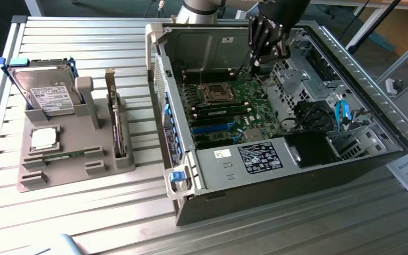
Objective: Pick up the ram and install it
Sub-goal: 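Press down the ram until it locks into place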
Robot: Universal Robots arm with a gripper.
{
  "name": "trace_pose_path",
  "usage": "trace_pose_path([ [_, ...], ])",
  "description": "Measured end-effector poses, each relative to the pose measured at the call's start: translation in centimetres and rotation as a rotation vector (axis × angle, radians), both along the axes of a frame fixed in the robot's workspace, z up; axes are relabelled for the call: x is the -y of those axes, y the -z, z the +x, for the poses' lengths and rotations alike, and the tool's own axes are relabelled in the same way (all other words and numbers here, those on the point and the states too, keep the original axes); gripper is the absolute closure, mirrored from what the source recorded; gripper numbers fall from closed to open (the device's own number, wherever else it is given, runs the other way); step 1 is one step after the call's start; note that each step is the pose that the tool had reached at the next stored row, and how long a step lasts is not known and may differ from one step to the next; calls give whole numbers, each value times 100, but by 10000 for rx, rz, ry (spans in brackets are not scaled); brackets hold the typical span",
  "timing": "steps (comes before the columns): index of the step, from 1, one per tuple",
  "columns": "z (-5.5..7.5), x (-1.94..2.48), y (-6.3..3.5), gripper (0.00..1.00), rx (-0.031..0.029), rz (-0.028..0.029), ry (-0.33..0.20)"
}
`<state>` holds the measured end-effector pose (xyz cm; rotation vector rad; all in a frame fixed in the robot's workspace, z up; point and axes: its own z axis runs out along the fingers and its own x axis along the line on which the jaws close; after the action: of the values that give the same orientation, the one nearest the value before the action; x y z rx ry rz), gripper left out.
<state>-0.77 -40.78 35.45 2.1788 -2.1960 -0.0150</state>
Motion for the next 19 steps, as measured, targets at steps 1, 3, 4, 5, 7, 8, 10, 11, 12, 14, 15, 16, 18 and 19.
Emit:
trace_pose_path([
  [1, 16, 0, 0, 89, -1, -1, -1],
  [3, 52, 0, 0, 89, -1, 0, -1],
  [4, 69, 0, 0, 89, -1, 0, -1],
  [5, 86, -1, 0, 89, -1, 1, 0],
  [7, 121, -1, 0, 89, -1, 1, 0],
  [8, 137, -1, 0, 89, -1, -1, -1],
  [10, 169, -1, 0, 89, -1, 0, 0],
  [11, 182, 0, 0, 89, -1, -1, -1],
  [12, 193, 0, 0, 89, -1, 0, -1],
  [14, 217, 0, 0, 89, -1, 0, 0],
  [15, 219, 0, 0, 89, -1, 0, 0],
  [16, 220, 0, 0, 89, -2, 0, 0],
  [18, 220, 0, 0, 89, -1, 0, 0],
  [19, 220, 0, 1, 89, -2, -2, -1],
])
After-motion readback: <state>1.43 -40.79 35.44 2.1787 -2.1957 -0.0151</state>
